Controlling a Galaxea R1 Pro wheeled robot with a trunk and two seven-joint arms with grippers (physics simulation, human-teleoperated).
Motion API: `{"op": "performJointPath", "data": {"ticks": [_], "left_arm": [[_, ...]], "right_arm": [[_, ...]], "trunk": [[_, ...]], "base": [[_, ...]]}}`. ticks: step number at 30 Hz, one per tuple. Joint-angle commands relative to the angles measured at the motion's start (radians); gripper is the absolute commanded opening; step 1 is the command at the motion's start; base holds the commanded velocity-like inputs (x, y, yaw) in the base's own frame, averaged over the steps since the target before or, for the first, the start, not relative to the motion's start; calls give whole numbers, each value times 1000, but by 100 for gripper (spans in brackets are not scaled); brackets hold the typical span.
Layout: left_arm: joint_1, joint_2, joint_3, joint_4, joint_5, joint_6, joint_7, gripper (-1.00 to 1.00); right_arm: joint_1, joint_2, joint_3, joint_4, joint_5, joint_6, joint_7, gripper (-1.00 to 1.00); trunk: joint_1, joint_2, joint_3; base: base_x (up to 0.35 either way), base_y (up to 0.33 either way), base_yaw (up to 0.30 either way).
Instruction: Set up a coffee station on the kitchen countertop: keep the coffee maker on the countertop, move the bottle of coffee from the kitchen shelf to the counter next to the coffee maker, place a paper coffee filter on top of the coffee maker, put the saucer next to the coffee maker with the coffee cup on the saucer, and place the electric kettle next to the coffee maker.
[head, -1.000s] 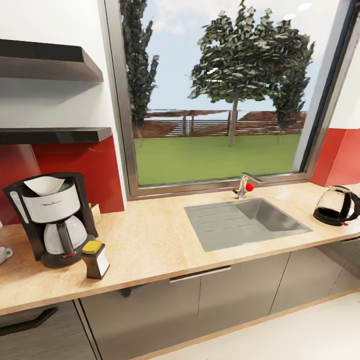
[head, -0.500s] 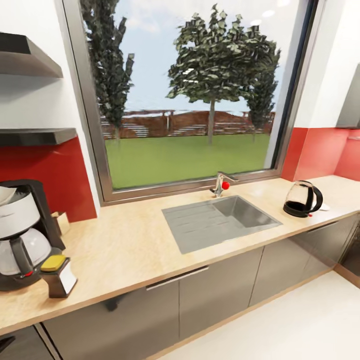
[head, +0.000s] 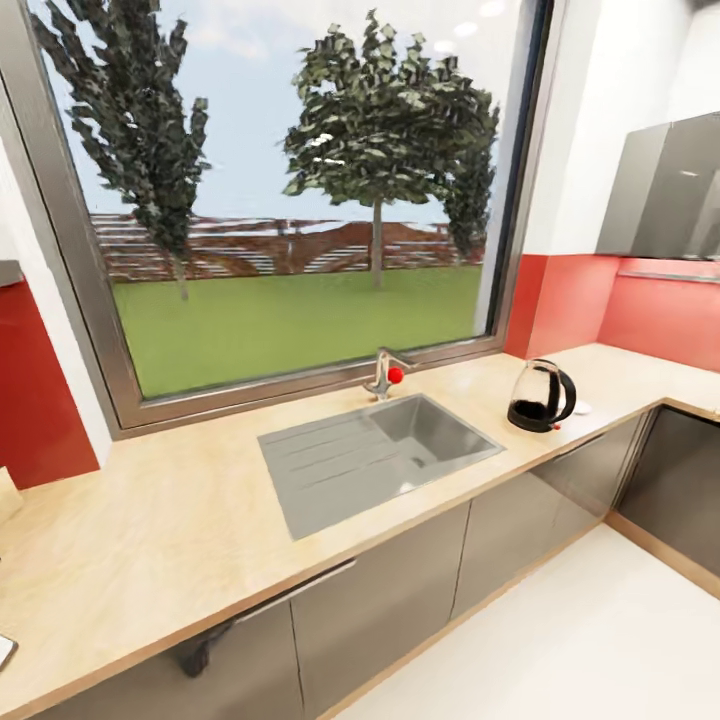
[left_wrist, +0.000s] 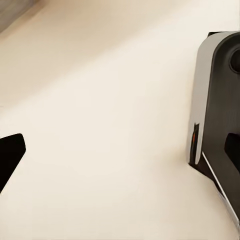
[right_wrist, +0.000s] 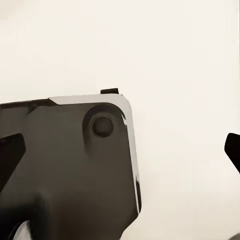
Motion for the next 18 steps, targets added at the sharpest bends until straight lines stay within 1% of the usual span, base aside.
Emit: {"op": "performJointPath", "data": {"ticks": [1,8,9,11,13,17,18], "left_arm": [[1,-1,7,-1,-13,0,8,100],[1,-3,10,0,-16,3,28,100],[1,-5,10,0,-21,4,28,100],[1,-6,10,1,-43,5,29,100],[1,-7,10,1,-54,5,29,100],[1,-10,10,1,-61,5,29,100],[1,-16,10,1,-62,5,30,100]], "right_arm": [[-1,0,-6,2,-3,-4,4,100],[-1,1,-5,1,-3,-4,4,100],[-1,0,-5,1,-2,-4,4,100],[-1,-4,-5,1,-1,-4,5,100],[-1,-5,-5,1,-1,-4,5,100],[-1,-4,-5,0,-1,-4,5,100],[-1,-4,-5,0,-1,-4,5,100]], "trunk": [[1,0,0],[1,0,0],[1,0,0],[1,0,0],[1,0,0],[1,0,0],[1,0,0]], "base": [[231,-207,-271],[203,-228,-284],[182,-242,-298],[180,-244,-299],[179,-245,-300],[179,-245,-300],[173,-249,-300]]}}
